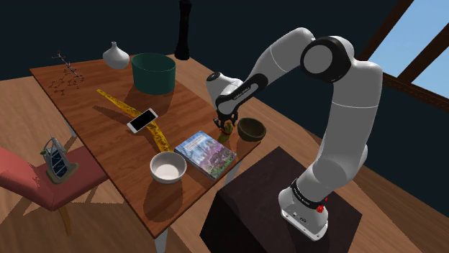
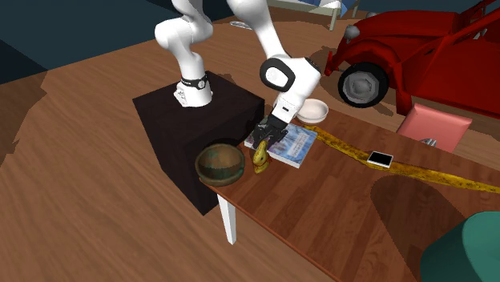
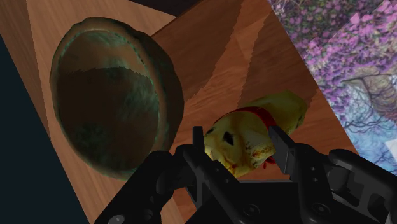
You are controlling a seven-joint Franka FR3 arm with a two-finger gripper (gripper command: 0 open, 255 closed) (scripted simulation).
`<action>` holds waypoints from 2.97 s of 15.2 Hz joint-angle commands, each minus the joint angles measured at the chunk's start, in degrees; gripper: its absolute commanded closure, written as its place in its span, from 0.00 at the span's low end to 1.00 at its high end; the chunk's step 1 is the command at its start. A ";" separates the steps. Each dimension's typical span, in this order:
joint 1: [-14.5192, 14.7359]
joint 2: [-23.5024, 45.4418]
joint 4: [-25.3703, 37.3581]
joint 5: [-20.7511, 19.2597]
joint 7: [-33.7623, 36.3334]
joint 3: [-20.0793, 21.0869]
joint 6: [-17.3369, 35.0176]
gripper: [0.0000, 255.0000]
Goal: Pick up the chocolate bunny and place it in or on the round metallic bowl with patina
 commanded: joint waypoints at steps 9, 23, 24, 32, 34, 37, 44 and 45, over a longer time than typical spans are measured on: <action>-0.16 -1.94 -0.26 0.77 -0.96 0.33 -1.51 1.00; -0.57 -10.23 0.03 4.18 -5.45 1.51 -9.18 1.00; -0.58 -10.76 0.15 4.40 -5.76 1.57 -9.76 1.00; -0.61 -14.67 1.53 6.03 -8.19 1.97 -14.55 1.00; -0.60 -15.56 2.00 6.39 -8.78 2.05 -15.78 1.00; -0.58 -16.81 2.80 6.89 -9.65 2.15 -17.66 1.00; -3.93 -23.97 -2.71 6.13 -15.63 -0.62 -16.92 1.00; -4.59 -25.15 -3.72 5.86 -16.78 -1.25 -16.61 1.00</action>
